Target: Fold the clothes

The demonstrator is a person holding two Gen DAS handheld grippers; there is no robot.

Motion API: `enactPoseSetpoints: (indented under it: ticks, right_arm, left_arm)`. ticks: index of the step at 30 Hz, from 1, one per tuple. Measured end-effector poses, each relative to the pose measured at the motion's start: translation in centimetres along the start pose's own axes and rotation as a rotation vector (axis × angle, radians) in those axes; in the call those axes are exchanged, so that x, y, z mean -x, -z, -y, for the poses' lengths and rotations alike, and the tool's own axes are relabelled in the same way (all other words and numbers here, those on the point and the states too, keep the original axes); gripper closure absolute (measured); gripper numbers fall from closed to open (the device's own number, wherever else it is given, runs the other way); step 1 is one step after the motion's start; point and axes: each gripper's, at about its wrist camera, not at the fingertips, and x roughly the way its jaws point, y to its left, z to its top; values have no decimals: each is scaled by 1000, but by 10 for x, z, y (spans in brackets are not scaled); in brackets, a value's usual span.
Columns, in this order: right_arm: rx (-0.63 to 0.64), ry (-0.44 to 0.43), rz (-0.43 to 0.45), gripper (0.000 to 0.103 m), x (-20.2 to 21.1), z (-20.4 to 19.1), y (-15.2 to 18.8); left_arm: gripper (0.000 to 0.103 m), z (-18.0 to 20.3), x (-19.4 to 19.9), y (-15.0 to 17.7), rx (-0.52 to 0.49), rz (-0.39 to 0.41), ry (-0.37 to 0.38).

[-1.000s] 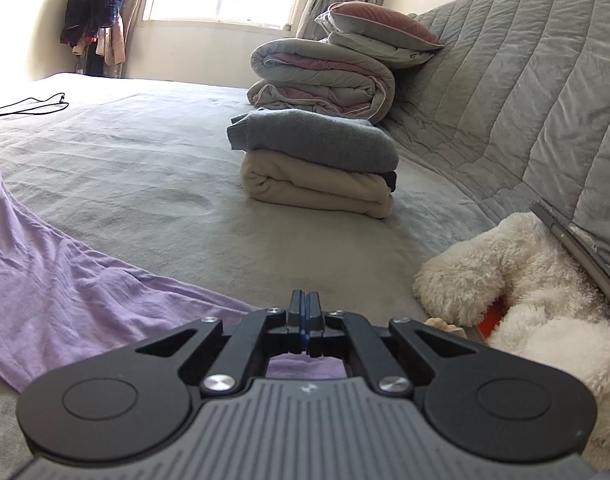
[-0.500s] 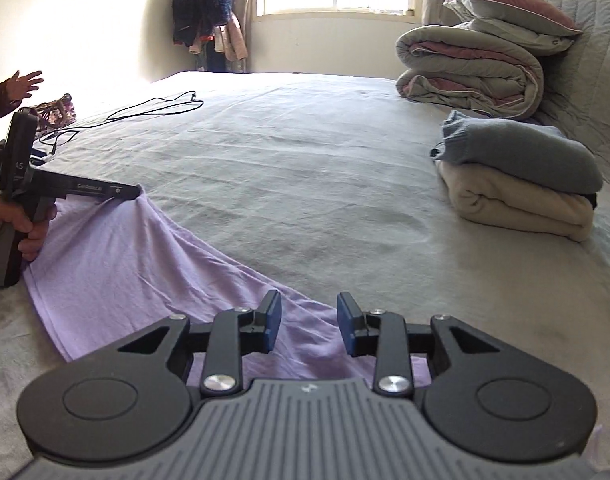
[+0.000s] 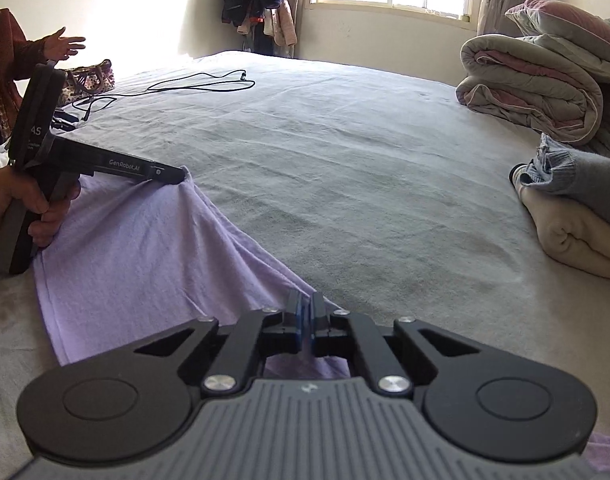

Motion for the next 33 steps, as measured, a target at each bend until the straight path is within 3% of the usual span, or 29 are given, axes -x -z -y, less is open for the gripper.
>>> enactPoseSetpoints:
  ticks: [11,17,19,20,21,24,27,33]
  right_arm:
    - [78,132,139,103,25,-11,9]
    - [86,138,53,102,3,-12,12]
    - [88,139,27,100,-3,-12,13]
    - [89,140,25,93,-3,-13,13]
    - [88,145,27,86,-2,-13,12]
    - [41,143,40,65,8,-7,12]
    - [-20,151,52,64,22,4,14]
    - [-122,240,58,64,50,39,30]
  left_arm:
    - [98,5,13,3,-7,77,-20]
    - [94,7,2,2,-17,17,-44]
    - [93,8,1,2,-24,9,-50]
    - [93,9,1,2,-30,8,-54]
    - [91,10,2,1,-34,9,-59]
    - [61,13,7,0,-45,17,-92]
    - [60,20,14,-1,-57,24,-94]
    - [60,52,32,2,-116,34,-26]
